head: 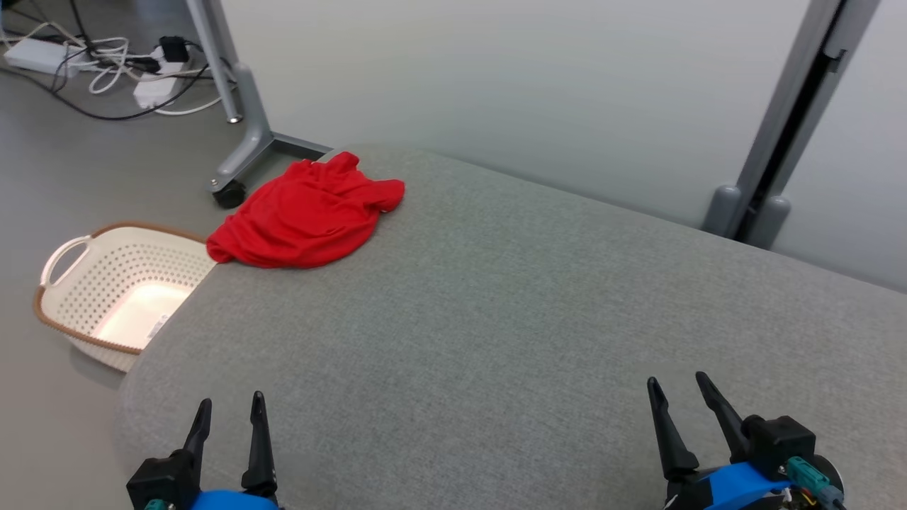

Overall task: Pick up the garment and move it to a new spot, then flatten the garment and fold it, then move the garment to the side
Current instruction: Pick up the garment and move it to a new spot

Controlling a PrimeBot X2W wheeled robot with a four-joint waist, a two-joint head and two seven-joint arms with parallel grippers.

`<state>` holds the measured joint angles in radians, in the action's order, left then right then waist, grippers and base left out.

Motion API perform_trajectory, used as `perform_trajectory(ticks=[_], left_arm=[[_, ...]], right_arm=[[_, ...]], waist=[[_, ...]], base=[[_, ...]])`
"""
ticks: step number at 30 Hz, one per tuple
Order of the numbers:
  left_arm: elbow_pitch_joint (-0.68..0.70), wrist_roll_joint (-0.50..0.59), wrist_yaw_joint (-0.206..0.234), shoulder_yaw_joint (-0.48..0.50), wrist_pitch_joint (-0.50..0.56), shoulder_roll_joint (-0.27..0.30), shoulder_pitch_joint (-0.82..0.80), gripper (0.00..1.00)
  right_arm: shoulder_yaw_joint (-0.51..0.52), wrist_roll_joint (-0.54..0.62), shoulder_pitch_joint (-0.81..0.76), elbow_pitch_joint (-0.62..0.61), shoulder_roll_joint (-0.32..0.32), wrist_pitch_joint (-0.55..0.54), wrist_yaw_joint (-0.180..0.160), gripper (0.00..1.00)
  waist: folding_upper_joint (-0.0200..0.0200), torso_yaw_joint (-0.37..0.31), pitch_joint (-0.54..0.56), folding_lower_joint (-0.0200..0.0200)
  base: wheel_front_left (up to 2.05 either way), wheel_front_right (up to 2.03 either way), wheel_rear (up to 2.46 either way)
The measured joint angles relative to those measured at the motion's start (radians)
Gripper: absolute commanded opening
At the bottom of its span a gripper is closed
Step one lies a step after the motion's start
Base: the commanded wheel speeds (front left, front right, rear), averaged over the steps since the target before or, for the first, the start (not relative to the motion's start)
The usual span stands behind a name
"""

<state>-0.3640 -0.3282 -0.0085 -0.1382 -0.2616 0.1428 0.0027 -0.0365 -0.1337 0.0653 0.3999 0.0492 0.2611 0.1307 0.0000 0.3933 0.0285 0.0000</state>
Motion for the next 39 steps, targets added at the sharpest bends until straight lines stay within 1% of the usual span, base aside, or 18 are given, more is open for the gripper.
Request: perform_trajectory(ticks=[2, 5, 8, 10, 11, 15, 18, 22, 24, 26, 30, 33, 36, 39], left_arm=[[0.005, -0.005, 0.004, 0.008, 0.000, 0.004, 0.010, 1.00], [0.011, -0.007, 0.008, 0.020, 0.000, 0.006, 0.020, 1.00], [0.023, -0.018, 0.008, 0.030, 0.000, 0.004, 0.022, 1.00], [0.040, -0.031, 0.018, 0.062, 0.000, 0.006, 0.022, 1.00], [0.049, -0.031, 0.022, 0.076, 0.000, 0.016, 0.022, 1.00], [0.083, -0.039, 0.030, 0.131, 0.000, 0.057, 0.008, 1.00], [0.109, -0.040, 0.030, 0.157, 0.001, 0.103, -0.052, 1.00], [0.168, -0.030, 0.035, 0.188, 0.041, 0.181, -0.194, 1.00], [0.180, -0.033, 0.032, 0.207, 0.072, 0.230, -0.290, 1.00], [0.181, -0.048, 0.021, 0.218, 0.111, 0.261, -0.392, 1.00], [0.109, -0.082, -0.004, 0.226, 0.194, 0.318, -0.589, 1.00], [-0.014, -0.070, -0.010, 0.212, 0.251, 0.363, -0.725, 1.00], [-0.149, -0.073, -0.027, 0.184, 0.276, 0.361, -0.844, 1.00], [-0.287, -0.070, -0.056, 0.145, 0.297, 0.348, -0.922, 1.00]], right_arm=[[-0.018, -0.003, 0.005, 0.003, 0.000, 0.000, 0.000, 1.00], [-0.044, -0.013, 0.013, 0.004, 0.000, 0.000, 0.000, 1.00], [-0.063, -0.017, 0.013, 0.004, 0.000, -0.005, 0.000, 1.00], [-0.074, -0.015, 0.014, 0.001, 0.000, -0.010, 0.000, 1.00], [-0.078, -0.012, 0.015, -0.002, 0.000, -0.013, 0.000, 1.00], [-0.081, 0.017, 0.029, -0.025, 0.000, -0.033, 0.000, 1.00], [-0.064, 0.057, 0.052, -0.058, -0.001, -0.058, 0.000, 1.00], [-0.041, 0.125, 0.103, -0.121, -0.001, -0.096, 0.000, 1.00], [-0.034, 0.160, 0.133, -0.159, -0.001, -0.119, 0.000, 1.00], [-0.032, 0.186, 0.165, -0.199, -0.001, -0.139, 0.000, 1.00], [-0.050, 0.220, 0.215, -0.273, 0.000, -0.182, 0.000, 1.00], [-0.077, 0.241, 0.249, -0.324, 0.000, -0.216, 0.000, 1.00], [-0.099, 0.254, 0.272, -0.367, -0.001, -0.240, 0.000, 1.00], [-0.105, 0.266, 0.280, -0.408, 0.000, -0.254, 0.000, 1.00]], waist=[[0.0000, 0.031, -0.008, 0.0000], [0.0000, 0.061, -0.021, 0.0000], [0.0000, 0.073, -0.031, 0.0000], [0.0000, 0.070, -0.037, 0.0000], [0.0000, 0.067, -0.042, 0.0000], [0.0000, 0.043, -0.084, 0.0000], [0.0000, 0.015, -0.135, 0.0001], [0.0000, -0.030, -0.219, 0.0003], [0.0000, -0.058, -0.271, 0.0003], [0.0000, -0.086, -0.322, 0.0003], [0.0000, -0.146, -0.421, 0.0004], [0.0000, -0.192, -0.496, 0.0005], [0.0000, -0.227, -0.556, 0.0005], [0.0000, -0.253, -0.606, 0.0005]], base=[[0.00, 0.00, 0.00], [0.00, 0.00, 0.00], [0.00, 0.00, 0.00], [0.00, 0.00, 0.00], [0.00, 0.00, 0.00], [0.00, 0.00, 0.00], [0.00, 0.00, 0.00], [0.00, 0.00, 0.00], [0.00, 0.00, 0.00], [0.00, 0.00, 0.00], [0.00, 0.00, 0.00], [0.00, 0.00, 0.00], [0.00, 0.00, 0.00], [0.00, 0.00, 0.00]])
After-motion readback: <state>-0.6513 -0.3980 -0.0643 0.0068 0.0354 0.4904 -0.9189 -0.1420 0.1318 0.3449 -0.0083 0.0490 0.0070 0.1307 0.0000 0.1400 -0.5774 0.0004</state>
